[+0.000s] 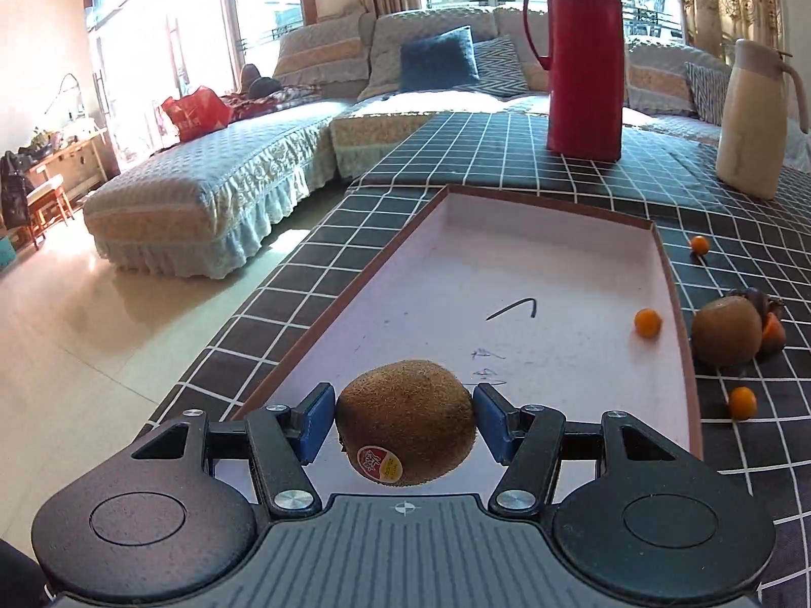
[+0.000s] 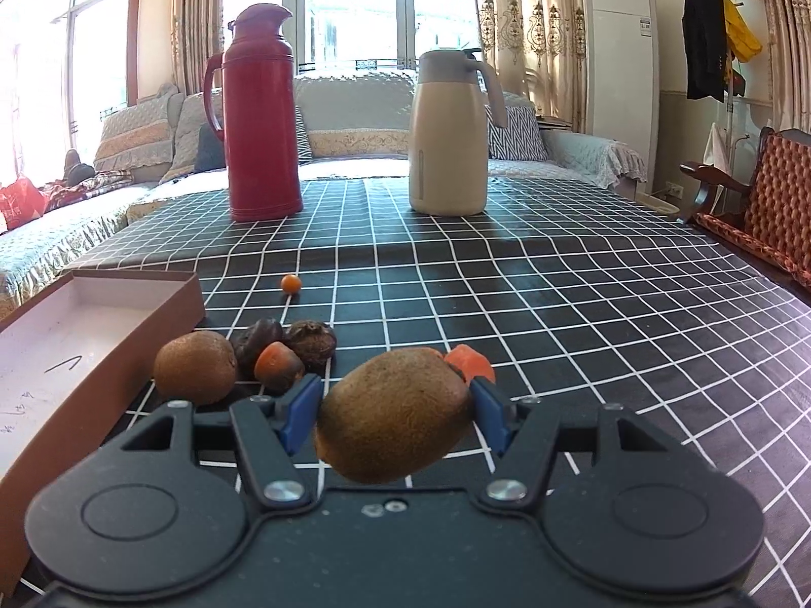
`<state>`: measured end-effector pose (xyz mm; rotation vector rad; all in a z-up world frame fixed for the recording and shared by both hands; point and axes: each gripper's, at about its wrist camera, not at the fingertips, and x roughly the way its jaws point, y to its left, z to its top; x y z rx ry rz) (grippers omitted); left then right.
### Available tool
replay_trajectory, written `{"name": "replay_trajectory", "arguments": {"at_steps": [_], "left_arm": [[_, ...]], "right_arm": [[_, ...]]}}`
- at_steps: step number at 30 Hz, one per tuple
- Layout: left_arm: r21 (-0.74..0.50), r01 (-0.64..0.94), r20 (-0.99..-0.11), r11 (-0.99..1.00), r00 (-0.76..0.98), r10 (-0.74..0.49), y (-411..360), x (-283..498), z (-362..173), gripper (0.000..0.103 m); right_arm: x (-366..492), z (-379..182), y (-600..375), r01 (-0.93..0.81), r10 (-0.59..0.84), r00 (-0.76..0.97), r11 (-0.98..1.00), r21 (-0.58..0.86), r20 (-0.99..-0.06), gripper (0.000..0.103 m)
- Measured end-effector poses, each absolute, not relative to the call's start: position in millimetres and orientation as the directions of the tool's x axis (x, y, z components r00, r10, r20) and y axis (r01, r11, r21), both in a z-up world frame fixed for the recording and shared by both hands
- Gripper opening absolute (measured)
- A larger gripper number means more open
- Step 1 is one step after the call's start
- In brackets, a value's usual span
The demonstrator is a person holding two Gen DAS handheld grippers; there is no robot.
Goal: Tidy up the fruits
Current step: 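Lower the stickered kiwi into the box tray and open the left tool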
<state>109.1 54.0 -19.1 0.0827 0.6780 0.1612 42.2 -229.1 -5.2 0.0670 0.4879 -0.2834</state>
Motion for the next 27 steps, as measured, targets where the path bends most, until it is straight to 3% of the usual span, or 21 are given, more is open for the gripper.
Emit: {"name": "replay_trajectory", "arguments": {"at_steps": [7,12,23,27], "left_arm": [[0.138,-0.145,-0.621,0.98,0.758,0.2,67.8,108.5,-23.7,0.059],[0.2,-0.147,-0.563,0.969,0.792,0.236,64.8,103.3,-17.4,0.059],[0.159,-0.135,-0.562,0.978,0.802,0.202,69.4,89.6,-10.6,0.06],[0.091,-0.114,-0.608,0.989,0.78,0.146,68.7,81.1,-13.7,0.061]], "right_arm": [[45.2,-1.6,-210.1,0.248,-0.22,0.863,0.969,0.0,-0.454,0.063],[46.9,-0.4,-202.3,0.231,-0.204,0.869,0.973,0.007,-0.451,0.063],[48.2,1.6,-186.9,0.157,-0.123,0.891,0.987,0.042,-0.438,0.063],[49.2,5.1,-173.6,0.097,-0.066,0.902,0.994,0.051,-0.427,0.063]]}}
